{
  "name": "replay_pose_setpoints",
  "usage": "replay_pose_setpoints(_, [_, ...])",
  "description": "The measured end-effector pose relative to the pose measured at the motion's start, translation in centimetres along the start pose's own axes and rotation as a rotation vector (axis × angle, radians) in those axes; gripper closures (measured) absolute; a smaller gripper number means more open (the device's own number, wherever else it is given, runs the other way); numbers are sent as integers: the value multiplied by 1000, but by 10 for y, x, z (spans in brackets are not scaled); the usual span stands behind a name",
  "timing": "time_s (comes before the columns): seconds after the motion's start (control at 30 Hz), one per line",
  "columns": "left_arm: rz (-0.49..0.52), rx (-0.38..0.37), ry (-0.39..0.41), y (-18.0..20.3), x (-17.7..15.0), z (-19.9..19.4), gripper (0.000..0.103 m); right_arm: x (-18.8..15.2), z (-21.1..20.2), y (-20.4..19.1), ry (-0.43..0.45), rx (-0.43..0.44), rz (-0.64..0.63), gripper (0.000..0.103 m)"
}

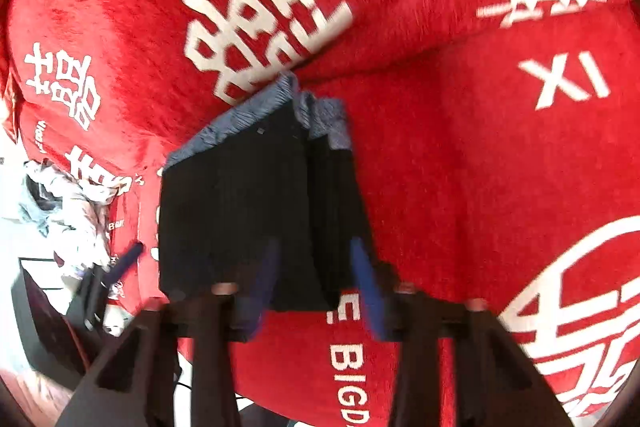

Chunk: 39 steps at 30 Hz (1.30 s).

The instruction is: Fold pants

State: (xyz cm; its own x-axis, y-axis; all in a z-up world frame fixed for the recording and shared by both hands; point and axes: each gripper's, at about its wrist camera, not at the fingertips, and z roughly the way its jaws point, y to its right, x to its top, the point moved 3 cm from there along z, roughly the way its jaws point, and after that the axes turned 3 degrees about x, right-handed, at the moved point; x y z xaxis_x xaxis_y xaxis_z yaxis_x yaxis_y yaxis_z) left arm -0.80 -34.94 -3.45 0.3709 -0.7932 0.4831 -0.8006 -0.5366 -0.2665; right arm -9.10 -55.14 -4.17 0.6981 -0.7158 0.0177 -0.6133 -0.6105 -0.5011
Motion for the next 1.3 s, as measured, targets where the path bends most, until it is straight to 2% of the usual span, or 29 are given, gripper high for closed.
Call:
replay_pose_setpoints(0.1, [-43,44,-101,-31,-10,30,29,0,0,-22,17,23,-47,76])
replay_pose_setpoints(0.17, [-92,43,-173,-43,-22,46,29,-1,15,-40,-3,12,-90,76])
replay_pose_setpoints(0.27, [-194,-28,-296,-52,-46,64,29,-8,42,-53,-55,-30,-121,76])
replay_pose_setpoints(0.33, [-266,-80,-335,-57,-55,69,29,-19,61,-53,-96,-90,-137,76])
replay_pose_setpoints(0.4, [-315,-113,-341,-61,-58,73,29,-28,68,-48,-105,-126,-123,76])
replay_pose_setpoints(0.47, [-330,-126,-350,-63,-60,75,27,-29,67,-42,-95,-111,-84,76])
replay_pose_setpoints(0.5, [-329,-114,-359,-63,-61,77,18,-28,65,-39,-93,-97,-62,76])
replay_pose_setpoints(0.53, [-327,-104,-365,-66,-60,77,13,-28,64,-36,-94,-88,-40,76])
replay_pose_setpoints(0.73, [-335,-128,-377,-69,-61,78,12,-28,67,-39,-103,-136,-60,72])
replay_pose_setpoints(0.77, [-335,-125,-378,-69,-60,78,10,-29,66,-41,-102,-139,-64,69])
replay_pose_setpoints(0.8, [-335,-109,-382,-70,-61,78,0,-30,67,-43,-99,-138,-65,67])
replay_pose_setpoints(0.87, [-337,-104,-387,-71,-61,79,0,-30,68,-46,-92,-131,-65,62])
replay_pose_setpoints(1.3, [-361,-122,-417,-75,-63,89,0,-30,64,-46,-87,-116,-66,56])
